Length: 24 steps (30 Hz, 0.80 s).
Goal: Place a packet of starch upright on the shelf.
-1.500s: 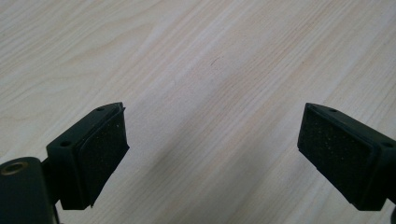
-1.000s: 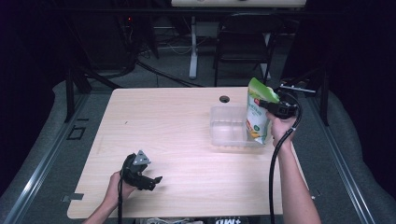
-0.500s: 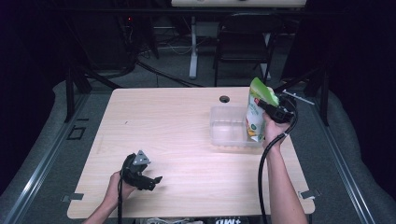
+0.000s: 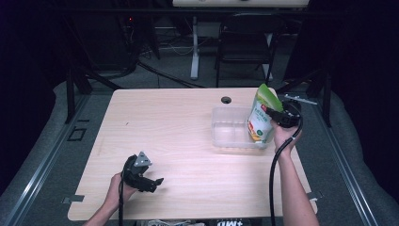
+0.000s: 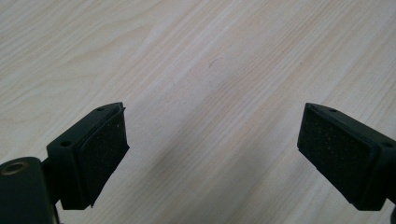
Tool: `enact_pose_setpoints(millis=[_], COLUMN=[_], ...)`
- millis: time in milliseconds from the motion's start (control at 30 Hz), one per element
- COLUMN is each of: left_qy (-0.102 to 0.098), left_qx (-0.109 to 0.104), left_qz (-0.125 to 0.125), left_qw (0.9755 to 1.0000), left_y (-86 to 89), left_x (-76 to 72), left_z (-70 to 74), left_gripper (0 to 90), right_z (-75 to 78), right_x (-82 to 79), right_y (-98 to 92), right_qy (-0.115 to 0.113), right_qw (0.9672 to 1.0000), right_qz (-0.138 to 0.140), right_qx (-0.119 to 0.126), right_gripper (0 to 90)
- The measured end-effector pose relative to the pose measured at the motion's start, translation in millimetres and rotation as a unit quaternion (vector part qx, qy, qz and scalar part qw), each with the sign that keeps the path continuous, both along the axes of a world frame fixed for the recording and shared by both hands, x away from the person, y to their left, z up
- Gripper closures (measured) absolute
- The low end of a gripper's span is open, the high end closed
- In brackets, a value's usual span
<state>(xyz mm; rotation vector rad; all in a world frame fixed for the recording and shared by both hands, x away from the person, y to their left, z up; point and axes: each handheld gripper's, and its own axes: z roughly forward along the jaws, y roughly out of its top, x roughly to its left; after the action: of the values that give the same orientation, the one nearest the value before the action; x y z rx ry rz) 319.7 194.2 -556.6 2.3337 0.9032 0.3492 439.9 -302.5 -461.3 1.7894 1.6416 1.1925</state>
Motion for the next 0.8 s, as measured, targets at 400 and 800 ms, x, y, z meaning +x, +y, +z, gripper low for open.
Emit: enact_pose_setpoints(millis=[400, 800], left_qy=[0.002, -0.001], left_qx=[0.002, -0.001], left_qz=[0.001, 0.003], left_qw=[1.0000, 1.0000], left_y=[0.4, 1.0], left_x=[0.0, -0.1], left_z=[-0.1, 0.0], left_gripper=[8.2, 8.2], right_z=[-9.6, -6.3], right_x=[7.2, 5.0], right_y=[-18.5, -20.0], right_qy=[0.027, 0.035], right_qw=[0.9995, 0.9990], right_qz=[-0.006, 0.018], right_qx=[-0.017, -0.022], right_gripper=[89.8, 76.1])
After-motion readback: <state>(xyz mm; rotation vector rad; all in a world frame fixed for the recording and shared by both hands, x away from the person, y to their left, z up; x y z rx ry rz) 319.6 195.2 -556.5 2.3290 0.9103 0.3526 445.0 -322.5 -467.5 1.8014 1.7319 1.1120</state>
